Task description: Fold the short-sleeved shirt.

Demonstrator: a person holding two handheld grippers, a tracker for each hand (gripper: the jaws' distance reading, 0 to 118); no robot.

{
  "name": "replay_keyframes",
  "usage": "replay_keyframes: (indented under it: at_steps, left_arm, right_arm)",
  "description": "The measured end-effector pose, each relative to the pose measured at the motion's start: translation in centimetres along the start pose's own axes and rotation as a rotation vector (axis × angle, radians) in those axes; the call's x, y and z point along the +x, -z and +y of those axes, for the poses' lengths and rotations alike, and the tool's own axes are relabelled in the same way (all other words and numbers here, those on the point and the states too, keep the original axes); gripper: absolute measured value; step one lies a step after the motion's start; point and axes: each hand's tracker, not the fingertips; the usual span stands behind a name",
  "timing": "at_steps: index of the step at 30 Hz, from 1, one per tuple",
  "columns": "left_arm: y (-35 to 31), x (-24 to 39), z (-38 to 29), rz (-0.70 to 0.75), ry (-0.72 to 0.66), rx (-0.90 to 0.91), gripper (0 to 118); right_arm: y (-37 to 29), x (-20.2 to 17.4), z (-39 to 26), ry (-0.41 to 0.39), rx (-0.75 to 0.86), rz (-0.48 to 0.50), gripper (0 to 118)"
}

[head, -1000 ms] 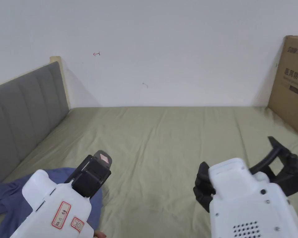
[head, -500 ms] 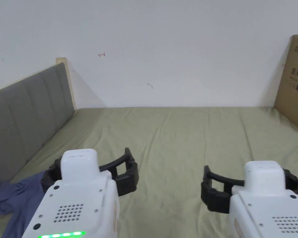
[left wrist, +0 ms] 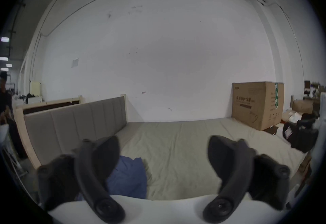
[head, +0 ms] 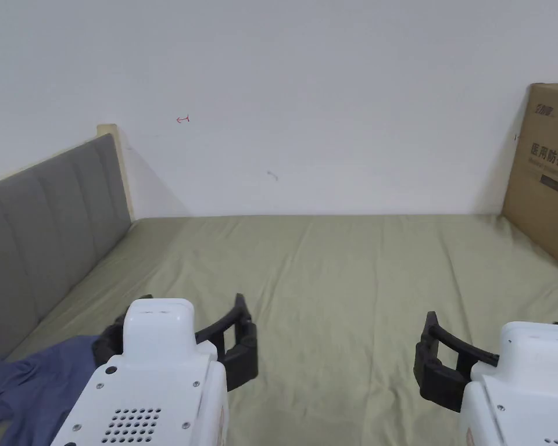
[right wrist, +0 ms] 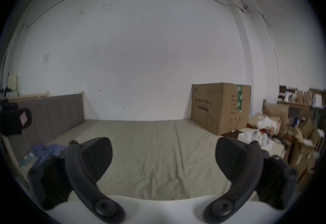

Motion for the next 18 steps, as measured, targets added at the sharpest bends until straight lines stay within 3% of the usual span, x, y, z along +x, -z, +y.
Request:
replay_keyframes:
  at_steps: [1, 2, 3, 5, 7, 13, 18]
  left_arm:
    - [-0.1, -0.1, 0.0, 0.001, 0.004, 0.01, 47]
    - [-0.1, 0.0, -0.1, 0.024, 0.01, 0.019, 17]
    - [0.0, 0.0, -0.3, 0.035, 0.028, 0.027, 7]
    - [-0.2, -0.1, -0.6, 0.041, 0.035, 0.043, 0]
    - [-0.3, -0.6, -0.7, -0.01, 0.003, 0.053, 0]
    - [0.0, -0.7, -0.4, -0.009, -0.011, 0.02, 0]
    - [-1.0, -3.2, 0.3, 0.066, -0.023, 0.026, 0]
  right_arm:
    - [-0.3, -0.1, 0.0, 0.009, 0.011, 0.016, 75]
    - [-0.3, -0.5, 0.0, 0.012, 0.008, 0.011, 30]
    - [-0.1, -0.6, 0.0, 0.012, 0.005, 0.007, 16]
    - [0.0, -0.6, -0.1, 0.009, -0.016, 0.018, 12]
    - [0.3, -0.6, -0.3, 0.006, -0.024, 0.049, 0]
    - [0.6, -1.4, 0.2, 0.01, -0.048, 0.062, 0]
    - [1.1, -4.0, 1.3, 0.012, -0.027, 0.173, 0]
